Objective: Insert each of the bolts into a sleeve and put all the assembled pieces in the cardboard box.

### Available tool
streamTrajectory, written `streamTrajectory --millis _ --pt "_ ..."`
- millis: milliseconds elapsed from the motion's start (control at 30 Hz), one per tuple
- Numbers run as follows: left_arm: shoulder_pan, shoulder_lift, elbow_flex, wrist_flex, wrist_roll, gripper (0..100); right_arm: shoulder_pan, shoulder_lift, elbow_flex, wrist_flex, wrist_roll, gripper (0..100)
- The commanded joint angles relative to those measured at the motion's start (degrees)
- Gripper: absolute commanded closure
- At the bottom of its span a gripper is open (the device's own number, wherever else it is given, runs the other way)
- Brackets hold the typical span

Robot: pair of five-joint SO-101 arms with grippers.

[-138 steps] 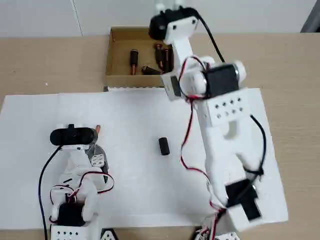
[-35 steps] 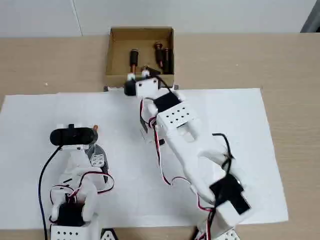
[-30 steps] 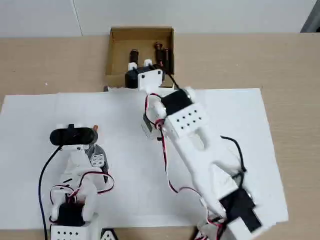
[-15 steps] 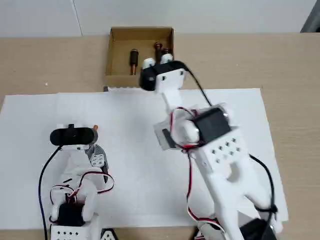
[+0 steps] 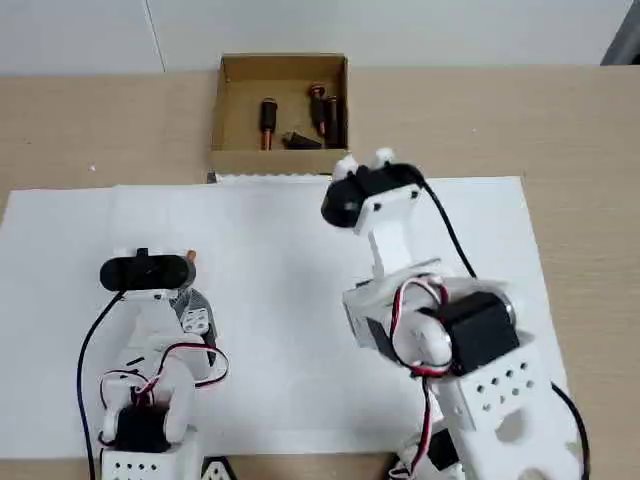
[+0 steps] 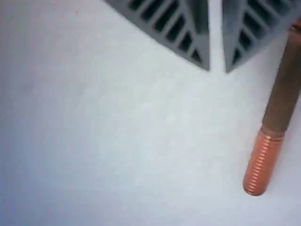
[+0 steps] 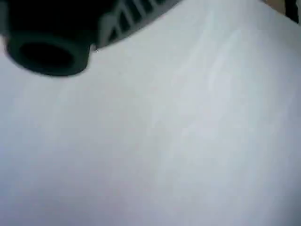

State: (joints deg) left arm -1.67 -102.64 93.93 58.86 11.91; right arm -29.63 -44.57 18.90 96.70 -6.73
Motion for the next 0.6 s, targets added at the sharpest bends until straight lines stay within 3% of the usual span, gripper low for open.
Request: streamTrajectory --millis 0,567 --pt "-0.18 -0.62 -0.22 -0.18 -0.09 99 0.57 -3.47 2.11 -0.04 -0.26 99.6" --pt "1.14 -0.62 -0.22 -0.35 -0.18 99 14.90 -6.02 3.34 1.27 -0.09 99.6"
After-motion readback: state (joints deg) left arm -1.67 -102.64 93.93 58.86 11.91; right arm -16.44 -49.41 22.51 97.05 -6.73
